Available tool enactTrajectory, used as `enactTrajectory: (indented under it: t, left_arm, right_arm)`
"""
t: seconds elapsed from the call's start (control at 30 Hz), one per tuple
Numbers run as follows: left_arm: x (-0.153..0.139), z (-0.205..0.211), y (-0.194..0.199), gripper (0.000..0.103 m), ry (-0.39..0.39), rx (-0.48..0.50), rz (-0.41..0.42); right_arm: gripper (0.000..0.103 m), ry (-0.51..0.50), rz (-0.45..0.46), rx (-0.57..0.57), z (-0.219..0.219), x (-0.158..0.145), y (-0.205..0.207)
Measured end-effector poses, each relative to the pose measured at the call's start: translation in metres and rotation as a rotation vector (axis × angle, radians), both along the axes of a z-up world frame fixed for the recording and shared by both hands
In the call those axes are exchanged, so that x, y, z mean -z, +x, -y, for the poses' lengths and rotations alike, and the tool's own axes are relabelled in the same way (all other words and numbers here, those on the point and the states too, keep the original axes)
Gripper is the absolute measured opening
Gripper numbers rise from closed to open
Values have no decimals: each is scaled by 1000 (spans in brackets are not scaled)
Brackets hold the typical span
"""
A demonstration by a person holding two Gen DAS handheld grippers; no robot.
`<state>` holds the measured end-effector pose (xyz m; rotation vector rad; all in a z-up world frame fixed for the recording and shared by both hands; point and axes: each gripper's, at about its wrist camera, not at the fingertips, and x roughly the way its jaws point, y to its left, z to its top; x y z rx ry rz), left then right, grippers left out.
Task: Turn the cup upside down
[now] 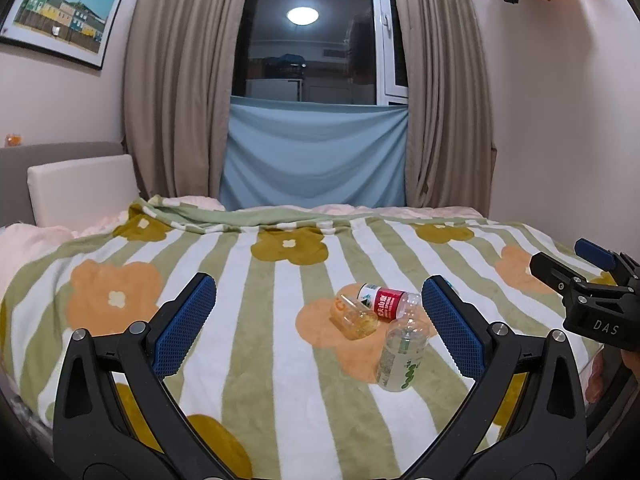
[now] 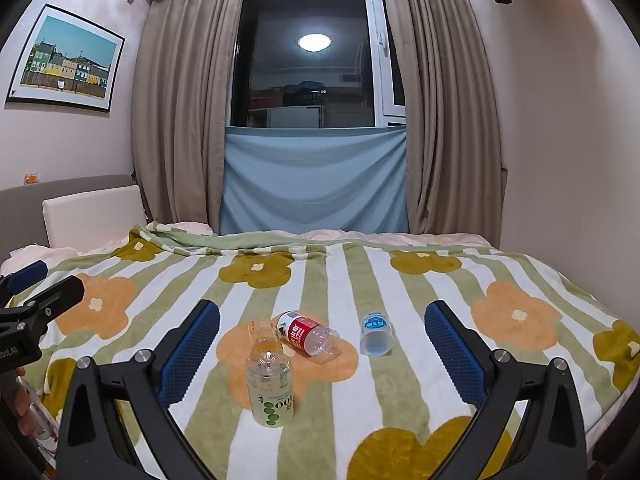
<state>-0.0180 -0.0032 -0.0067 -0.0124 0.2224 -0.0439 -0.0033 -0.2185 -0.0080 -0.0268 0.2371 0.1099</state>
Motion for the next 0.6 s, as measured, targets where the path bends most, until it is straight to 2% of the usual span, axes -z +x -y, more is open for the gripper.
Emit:
enactTrajectory:
  t: [0.6]
  left_arm:
    - [1,4,6,103,0,10,-1]
  right_arm:
    - [102,0,-2,2,0,-1,1]
